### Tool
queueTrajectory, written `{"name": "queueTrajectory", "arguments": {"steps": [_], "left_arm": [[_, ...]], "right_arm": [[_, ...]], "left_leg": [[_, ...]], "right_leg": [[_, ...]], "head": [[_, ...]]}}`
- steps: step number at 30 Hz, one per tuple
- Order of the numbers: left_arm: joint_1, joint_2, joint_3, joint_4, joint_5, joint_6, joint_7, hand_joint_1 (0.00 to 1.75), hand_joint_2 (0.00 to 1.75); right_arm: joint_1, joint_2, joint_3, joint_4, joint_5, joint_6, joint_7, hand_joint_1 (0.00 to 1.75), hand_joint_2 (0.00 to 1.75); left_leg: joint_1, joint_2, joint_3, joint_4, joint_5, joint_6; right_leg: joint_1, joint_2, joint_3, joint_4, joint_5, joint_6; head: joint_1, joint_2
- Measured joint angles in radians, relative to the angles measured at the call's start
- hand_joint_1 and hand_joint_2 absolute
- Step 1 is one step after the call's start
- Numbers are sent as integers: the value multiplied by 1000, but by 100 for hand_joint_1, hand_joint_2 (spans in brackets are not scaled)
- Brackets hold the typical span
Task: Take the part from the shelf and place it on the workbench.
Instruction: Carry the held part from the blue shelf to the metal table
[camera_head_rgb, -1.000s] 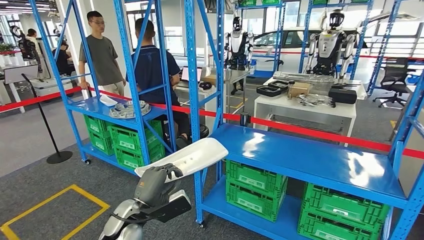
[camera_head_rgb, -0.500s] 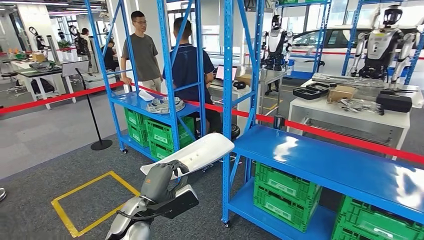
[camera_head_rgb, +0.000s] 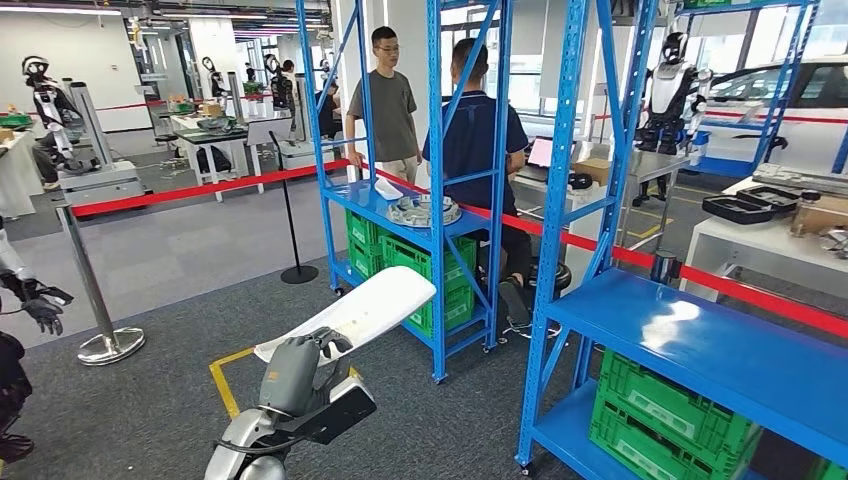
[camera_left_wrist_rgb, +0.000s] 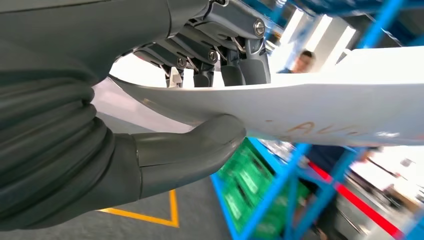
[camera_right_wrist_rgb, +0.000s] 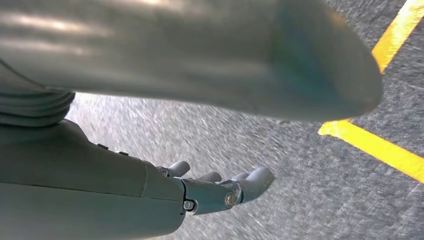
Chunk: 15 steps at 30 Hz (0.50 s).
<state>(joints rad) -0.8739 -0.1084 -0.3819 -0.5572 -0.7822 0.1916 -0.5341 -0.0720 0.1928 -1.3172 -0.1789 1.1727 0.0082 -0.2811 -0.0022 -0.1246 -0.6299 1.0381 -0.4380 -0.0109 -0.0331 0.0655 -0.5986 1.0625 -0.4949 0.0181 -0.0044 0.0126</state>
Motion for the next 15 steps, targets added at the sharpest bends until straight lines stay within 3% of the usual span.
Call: {"name": "queueTrajectory", "arguments": {"steps": [2, 4, 6, 8, 9, 10, 11, 13, 15], "left_arm": [[11, 33, 12, 0, -4, 20, 4, 159, 175], [19, 69, 26, 0, -1, 23, 10, 159, 175], [22, 98, 41, 2, 0, 22, 17, 159, 175], [29, 123, 52, 6, -4, 31, 24, 159, 175], [33, 136, 57, 9, -6, 36, 24, 159, 175], [36, 147, 62, 12, -8, 40, 22, 159, 175], [36, 155, 66, 14, -8, 42, 18, 159, 175], [28, 164, 73, 19, -9, 41, 3, 159, 175], [17, 163, 76, 24, -16, 43, -8, 159, 175]], "right_arm": [[-1, 0, 4, 0, 5, 3, 6, 0, 0], [-1, 0, 8, 0, 7, 7, 14, 0, 0], [1, -1, 10, 0, 6, 10, 16, 0, 0], [3, -1, 11, 0, -1, 12, 9, 0, 0], [3, 0, 11, 0, -6, 12, 5, 0, 0], [3, 0, 11, 0, -10, 12, 2, 0, 0], [3, 0, 11, 0, -15, 11, 3, 0, 0], [3, 2, 10, 0, -24, 7, 14, 0, 0], [2, 3, 9, 0, -32, 4, 30, 0, 0]], "left_leg": [[3, -9, -6, -3, 5, -12], [1, 37, -25, 32, -14, -21], [-1, 97, -77, 137, -67, -28], [2, 114, -132, 249, -109, -32], [2, 116, -141, 266, -107, -32], [2, 119, -130, 246, -88, -29], [0, 129, -100, 190, -57, -24], [-10, 172, -28, 56, -11, -10], [-22, 191, 4, -4, -3, 4]], "right_leg": [[3, -22, 1, -2, 4, -16], [3, -42, 3, -7, 8, -32], [7, -64, 5, -10, 8, -42], [12, -90, 5, -9, 5, -48], [13, -103, 6, -9, 3, -49], [15, -116, 8, -9, 1, -50], [17, -129, 11, -9, -1, -50], [21, -156, 18, -10, -8, -46], [23, -182, 25, -11, -14, -37]], "head": [[0, 0], [-4, 0], [-8, 0], [-8, 0], [-9, 0], [-9, 0], [-9, 0], [-9, 0], [-9, 0]]}}
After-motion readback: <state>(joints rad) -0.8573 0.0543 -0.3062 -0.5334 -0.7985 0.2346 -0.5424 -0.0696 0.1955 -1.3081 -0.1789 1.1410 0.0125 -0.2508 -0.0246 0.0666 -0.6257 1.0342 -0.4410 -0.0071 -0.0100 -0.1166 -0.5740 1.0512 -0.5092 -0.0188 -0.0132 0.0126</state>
